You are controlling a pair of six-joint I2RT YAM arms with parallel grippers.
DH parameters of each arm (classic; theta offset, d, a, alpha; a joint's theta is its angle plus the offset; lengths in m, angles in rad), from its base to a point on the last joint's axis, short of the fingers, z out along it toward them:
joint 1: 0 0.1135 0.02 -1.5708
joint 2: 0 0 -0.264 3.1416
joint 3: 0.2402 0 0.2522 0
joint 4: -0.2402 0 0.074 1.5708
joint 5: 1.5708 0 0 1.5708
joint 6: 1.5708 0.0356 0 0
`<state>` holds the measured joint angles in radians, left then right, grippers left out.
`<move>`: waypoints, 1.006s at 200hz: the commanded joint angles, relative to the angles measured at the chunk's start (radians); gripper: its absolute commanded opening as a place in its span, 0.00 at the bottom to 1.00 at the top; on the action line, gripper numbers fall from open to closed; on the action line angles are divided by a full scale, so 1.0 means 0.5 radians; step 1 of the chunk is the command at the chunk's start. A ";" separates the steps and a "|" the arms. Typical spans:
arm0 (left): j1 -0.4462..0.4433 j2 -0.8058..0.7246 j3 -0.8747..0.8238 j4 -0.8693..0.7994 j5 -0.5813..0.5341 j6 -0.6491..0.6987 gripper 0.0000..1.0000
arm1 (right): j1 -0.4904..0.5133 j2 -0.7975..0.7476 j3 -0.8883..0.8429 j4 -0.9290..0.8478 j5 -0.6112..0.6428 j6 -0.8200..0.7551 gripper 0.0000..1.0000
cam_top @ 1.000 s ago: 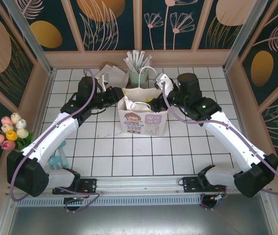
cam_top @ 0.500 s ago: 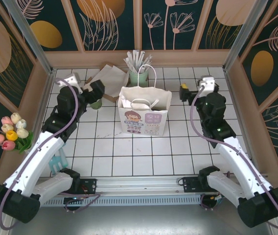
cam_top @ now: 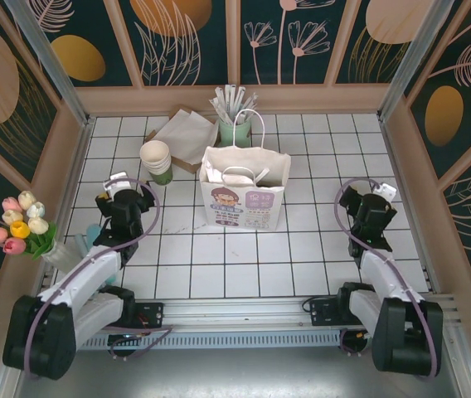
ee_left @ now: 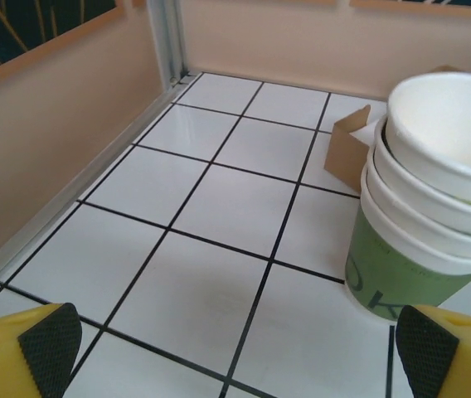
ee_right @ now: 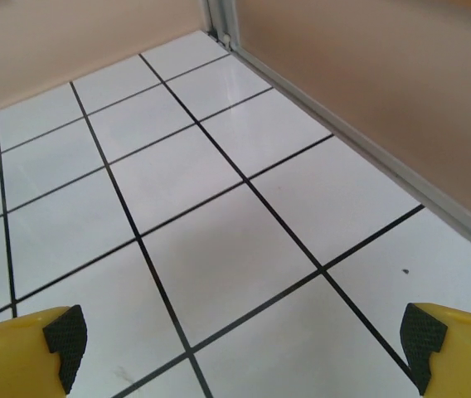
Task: Pack the takeout coffee
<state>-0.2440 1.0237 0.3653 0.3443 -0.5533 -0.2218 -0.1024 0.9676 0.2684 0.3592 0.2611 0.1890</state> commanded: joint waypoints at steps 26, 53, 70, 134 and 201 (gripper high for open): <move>0.343 0.380 -0.163 0.753 0.605 0.212 0.99 | -0.185 0.324 -0.105 0.608 -0.627 -0.092 0.99; 0.428 0.574 -0.089 0.876 0.967 0.350 0.99 | -0.195 0.594 0.016 0.748 -0.878 -0.155 0.99; 0.485 0.676 -0.069 1.048 1.079 0.375 0.99 | -0.184 0.766 0.131 0.772 -0.957 -0.175 0.99; 0.574 0.859 -0.209 1.662 1.301 0.318 0.99 | -0.062 1.067 0.163 1.309 -0.920 -0.231 0.99; 0.566 0.989 -0.277 1.894 1.076 0.263 0.99 | 0.126 1.145 -0.067 1.764 -0.549 -0.328 0.99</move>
<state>0.0383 1.5234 0.2153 1.2129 0.0177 -0.0757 -0.0311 1.5177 0.2588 1.1007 -0.1097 0.0227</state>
